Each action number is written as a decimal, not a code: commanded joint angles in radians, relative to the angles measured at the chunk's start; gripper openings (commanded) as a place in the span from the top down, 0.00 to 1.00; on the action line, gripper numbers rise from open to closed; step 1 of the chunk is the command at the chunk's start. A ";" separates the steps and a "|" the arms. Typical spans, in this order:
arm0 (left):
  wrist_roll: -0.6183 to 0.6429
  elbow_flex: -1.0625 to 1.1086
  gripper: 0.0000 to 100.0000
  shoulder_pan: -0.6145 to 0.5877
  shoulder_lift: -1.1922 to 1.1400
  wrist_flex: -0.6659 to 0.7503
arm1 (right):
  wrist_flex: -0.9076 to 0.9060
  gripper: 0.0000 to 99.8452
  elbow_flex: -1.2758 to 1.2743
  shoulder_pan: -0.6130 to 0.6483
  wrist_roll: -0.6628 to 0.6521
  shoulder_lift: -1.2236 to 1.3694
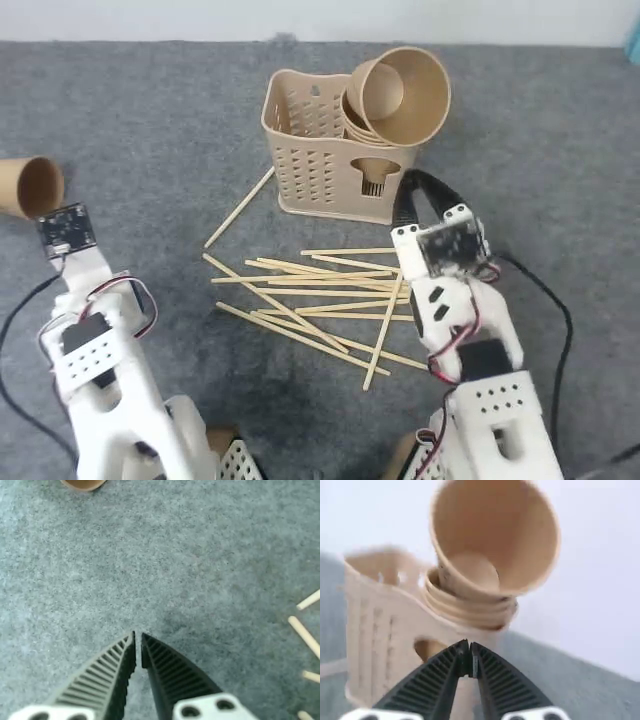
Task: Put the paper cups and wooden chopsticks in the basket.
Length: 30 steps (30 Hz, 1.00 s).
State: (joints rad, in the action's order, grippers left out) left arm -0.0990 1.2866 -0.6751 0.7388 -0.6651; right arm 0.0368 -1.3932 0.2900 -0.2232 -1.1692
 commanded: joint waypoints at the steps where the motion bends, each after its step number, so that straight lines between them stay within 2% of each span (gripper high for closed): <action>1: -0.011 -0.002 0.98 0.008 0.023 0.025 | 0.232 0.99 -0.023 0.008 0.141 -0.031; 4: -0.011 -0.002 0.98 0.008 0.023 0.025 | 0.308 0.99 -0.023 0.008 0.209 -0.028; 14: -0.011 -0.002 0.98 0.008 0.023 0.025 | 0.303 0.99 0.011 0.008 0.233 -0.030; 21: -0.011 -0.002 0.98 0.008 0.023 0.025 | 0.065 0.99 0.028 0.008 0.269 -0.031; 30: -0.011 -0.002 0.98 0.008 0.023 0.026 | 0.058 0.99 0.068 0.004 0.290 -0.004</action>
State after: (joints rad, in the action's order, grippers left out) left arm -0.1005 1.2866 -0.6751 0.7388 -0.6651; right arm 0.0951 -1.4162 0.2946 0.0529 -1.1722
